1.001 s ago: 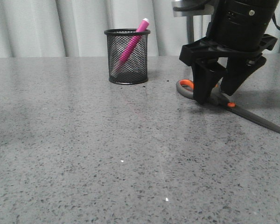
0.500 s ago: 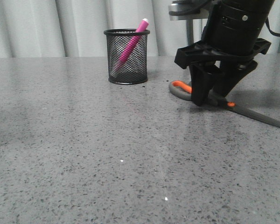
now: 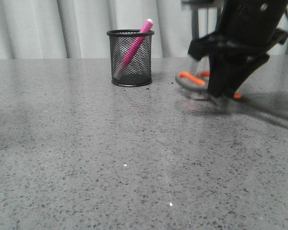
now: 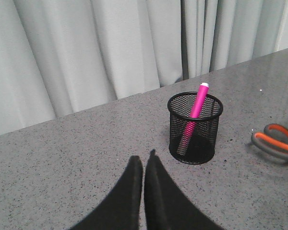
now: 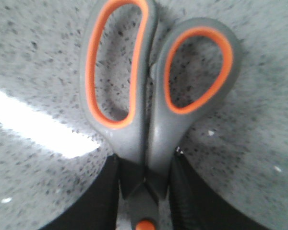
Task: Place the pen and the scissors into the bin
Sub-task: 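Grasp the scissors by the blades and lift them upright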
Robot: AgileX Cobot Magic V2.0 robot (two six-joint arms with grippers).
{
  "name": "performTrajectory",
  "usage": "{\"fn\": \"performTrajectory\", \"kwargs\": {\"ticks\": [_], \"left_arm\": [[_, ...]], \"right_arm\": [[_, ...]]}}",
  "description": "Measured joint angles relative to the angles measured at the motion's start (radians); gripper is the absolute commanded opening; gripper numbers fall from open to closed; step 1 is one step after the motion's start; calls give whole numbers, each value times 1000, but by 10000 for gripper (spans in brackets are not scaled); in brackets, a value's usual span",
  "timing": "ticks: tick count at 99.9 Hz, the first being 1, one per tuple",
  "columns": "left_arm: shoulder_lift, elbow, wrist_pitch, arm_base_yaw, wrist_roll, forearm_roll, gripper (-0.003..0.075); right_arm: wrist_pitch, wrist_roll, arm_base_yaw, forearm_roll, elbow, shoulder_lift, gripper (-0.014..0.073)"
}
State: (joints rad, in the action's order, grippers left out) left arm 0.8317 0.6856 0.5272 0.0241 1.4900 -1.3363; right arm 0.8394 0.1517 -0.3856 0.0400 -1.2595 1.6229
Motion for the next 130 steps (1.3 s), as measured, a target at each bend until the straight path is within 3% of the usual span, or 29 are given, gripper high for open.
{"fn": "performTrajectory", "kwargs": {"ticks": [16, 37, 56, 82, 108, 130], "left_arm": [[0, 0, 0, 0, 0, 0, -19], [0, 0, 0, 0, 0, 0, -19], [0, 0, 0, 0, 0, 0, -19], [0, 0, 0, 0, 0, 0, -19], [0, 0, 0, 0, 0, 0, -19], [0, 0, 0, 0, 0, 0, -19]], "right_arm": [[-204, 0, 0, 32, 151, -197, -69], [-677, 0, -32, 75, 332, -377, -70], [-1004, 0, -88, 80, 312, -320, -70], [-1370, 0, -132, 82, 187, -78, -70], [-1432, 0, -140, 82, 16, 98, -70], [-1431, 0, -155, 83, -27, 179, -70]]}}
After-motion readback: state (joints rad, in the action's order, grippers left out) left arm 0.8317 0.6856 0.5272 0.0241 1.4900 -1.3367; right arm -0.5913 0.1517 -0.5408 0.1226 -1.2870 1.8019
